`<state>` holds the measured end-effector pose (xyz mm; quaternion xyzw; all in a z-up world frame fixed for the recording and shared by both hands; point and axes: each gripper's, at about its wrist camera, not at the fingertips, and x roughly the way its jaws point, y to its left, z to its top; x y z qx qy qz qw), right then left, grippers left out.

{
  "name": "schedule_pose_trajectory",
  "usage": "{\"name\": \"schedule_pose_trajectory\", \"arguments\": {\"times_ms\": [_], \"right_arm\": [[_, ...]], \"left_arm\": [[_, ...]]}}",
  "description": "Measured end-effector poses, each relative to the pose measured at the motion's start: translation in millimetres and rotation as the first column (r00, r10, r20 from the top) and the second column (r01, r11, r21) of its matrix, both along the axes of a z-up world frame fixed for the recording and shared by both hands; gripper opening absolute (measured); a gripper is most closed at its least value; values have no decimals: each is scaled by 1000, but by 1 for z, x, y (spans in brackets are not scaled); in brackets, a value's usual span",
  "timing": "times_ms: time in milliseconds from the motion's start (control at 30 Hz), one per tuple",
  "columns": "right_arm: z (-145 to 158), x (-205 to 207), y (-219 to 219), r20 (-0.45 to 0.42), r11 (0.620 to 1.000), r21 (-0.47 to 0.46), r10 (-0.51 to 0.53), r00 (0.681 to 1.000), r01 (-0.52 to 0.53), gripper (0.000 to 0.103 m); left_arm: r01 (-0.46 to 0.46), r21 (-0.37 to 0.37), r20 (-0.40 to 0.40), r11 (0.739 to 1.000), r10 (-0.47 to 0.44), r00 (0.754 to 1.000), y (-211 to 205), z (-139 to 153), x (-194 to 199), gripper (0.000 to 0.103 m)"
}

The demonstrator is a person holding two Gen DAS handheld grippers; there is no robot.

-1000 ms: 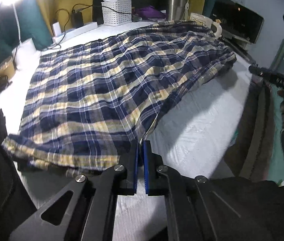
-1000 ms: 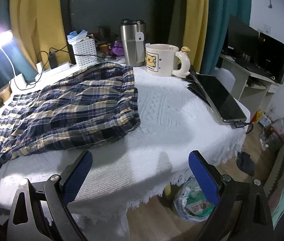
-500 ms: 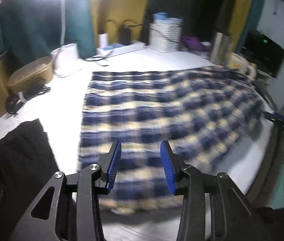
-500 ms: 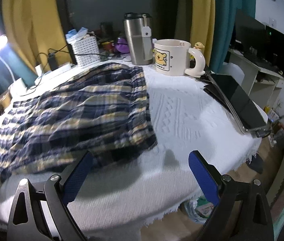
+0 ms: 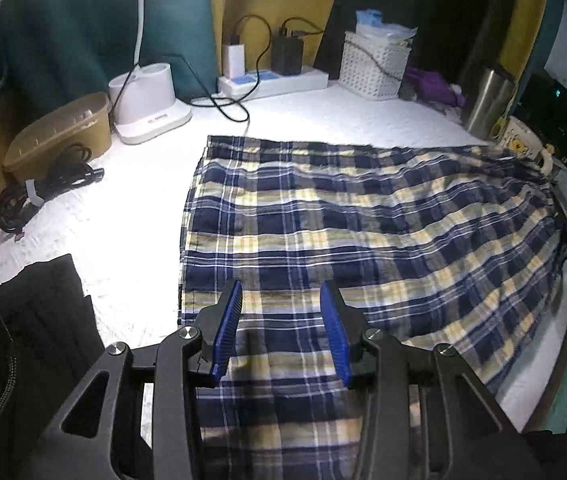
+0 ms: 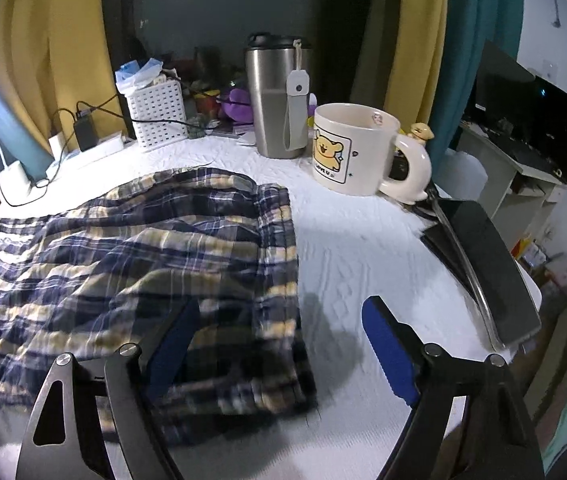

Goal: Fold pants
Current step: 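Move both open tools back over the folded pants, then lower the right tool onto the pants edge and close on it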

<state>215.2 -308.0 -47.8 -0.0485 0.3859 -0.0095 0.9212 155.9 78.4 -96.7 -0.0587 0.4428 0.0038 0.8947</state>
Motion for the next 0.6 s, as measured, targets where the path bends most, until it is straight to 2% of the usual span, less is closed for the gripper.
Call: {"name": "schedule_pose_trajectory", "arguments": {"times_ms": [267,600], "right_arm": [[-22,17,2,-52,996,-92,-26,998,21,85],[-30,-5,0,-72,981,-195,-35,997,20,84]], "left_arm": [[-14,32,-76,999,16,997,4,-21,15,40],[-5,36,-63,999,7,998,6,-25,12,40]]}}
